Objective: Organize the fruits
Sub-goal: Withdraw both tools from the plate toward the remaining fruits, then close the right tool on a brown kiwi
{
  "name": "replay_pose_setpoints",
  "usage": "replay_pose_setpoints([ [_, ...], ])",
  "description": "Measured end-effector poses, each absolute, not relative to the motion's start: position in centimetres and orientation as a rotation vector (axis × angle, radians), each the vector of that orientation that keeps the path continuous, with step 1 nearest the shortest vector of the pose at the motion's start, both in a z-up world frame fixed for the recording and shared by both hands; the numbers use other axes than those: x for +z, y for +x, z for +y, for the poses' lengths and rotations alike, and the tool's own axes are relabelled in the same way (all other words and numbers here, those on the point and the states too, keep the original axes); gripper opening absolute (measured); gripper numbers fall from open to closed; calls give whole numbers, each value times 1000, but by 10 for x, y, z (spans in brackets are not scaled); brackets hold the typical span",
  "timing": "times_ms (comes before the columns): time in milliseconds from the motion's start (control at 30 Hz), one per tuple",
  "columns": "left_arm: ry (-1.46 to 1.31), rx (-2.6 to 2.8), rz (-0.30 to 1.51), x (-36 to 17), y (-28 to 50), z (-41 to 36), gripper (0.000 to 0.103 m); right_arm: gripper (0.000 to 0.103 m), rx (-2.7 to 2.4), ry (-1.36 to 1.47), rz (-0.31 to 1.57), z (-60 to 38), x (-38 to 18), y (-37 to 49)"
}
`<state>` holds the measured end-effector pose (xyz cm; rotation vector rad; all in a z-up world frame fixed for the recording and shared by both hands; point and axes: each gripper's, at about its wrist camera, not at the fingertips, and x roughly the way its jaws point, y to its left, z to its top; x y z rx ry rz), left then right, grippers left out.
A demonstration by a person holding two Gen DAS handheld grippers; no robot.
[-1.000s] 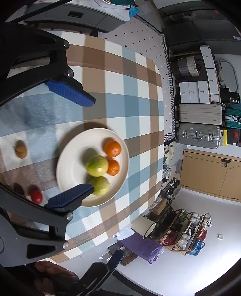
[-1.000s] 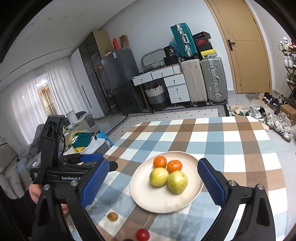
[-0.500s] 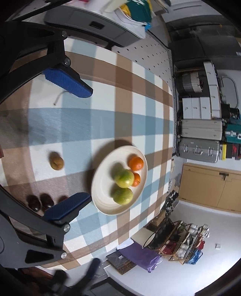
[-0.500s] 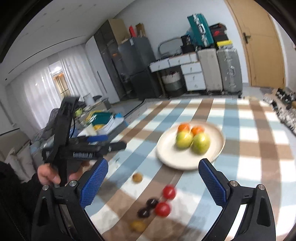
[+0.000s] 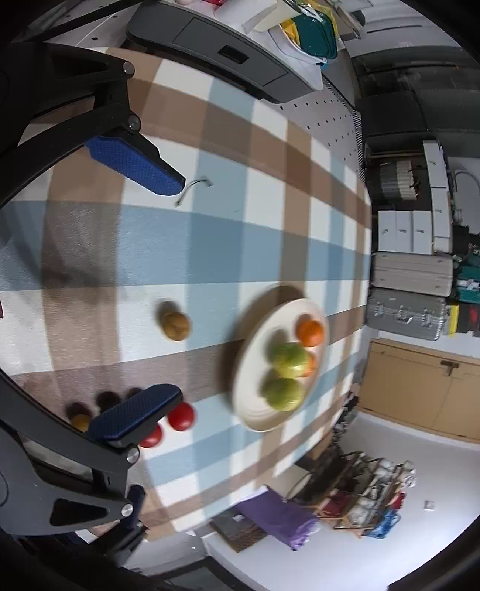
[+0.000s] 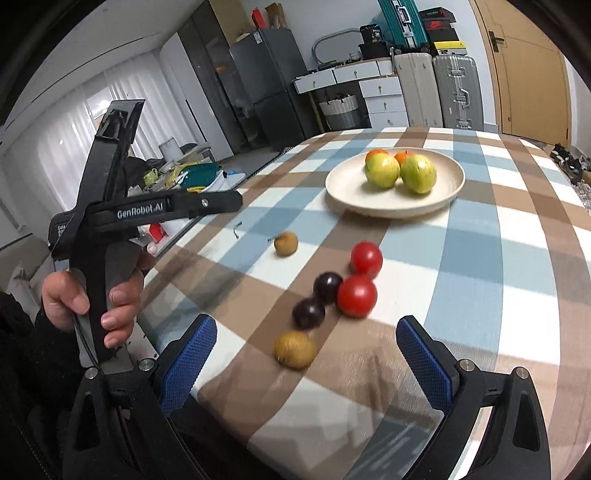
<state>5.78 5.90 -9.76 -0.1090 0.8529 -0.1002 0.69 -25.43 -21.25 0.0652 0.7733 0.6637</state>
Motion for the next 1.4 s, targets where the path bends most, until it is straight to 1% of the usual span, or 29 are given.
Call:
replay_pose_setpoints([
  [200,-127,-144,872,-109,49,55,102,100,663,29,771,-245,-219,-3],
  [300,-107,-134,851,-108,49,54,102,100,673,13,765,-239,-223,-6],
  [533,-115,-143,859,-109,51,59,102,90,677,-3,776,-227,-231,-5],
  [600,-114,-151,868,-111,51,60,102,84,671,-25,784,-223,-234,-4],
  [667,-113,-149,872,-113,52,60,102,75,662,-47,791,-220,-237,-3],
  [733,-121,-151,877,-114,54,62,102,72,664,-44,794,-220,-239,-2],
  [800,-127,-150,880,-116,54,64,102,66,668,-47,786,-220,-239,-2],
  [833,-129,-150,882,-117,55,65,102,61,665,-57,782,-220,-239,-3],
  [900,-131,-147,886,-118,55,66,102,55,666,-68,779,-219,-239,-4],
  [967,-136,-146,887,-119,56,68,102,46,675,-76,791,-217,-242,-3],
  [1000,-138,-144,886,-119,56,69,102,43,678,-78,795,-216,-243,-3],
  [1033,-143,-144,889,-119,57,69,102,35,680,-78,798,-217,-244,-4],
  [1067,-150,-146,893,-119,57,70,102,29,681,-75,805,-217,-246,-3],
  [1400,-164,-160,927,-122,68,68,102,29,668,-4,784,-232,-242,1],
])
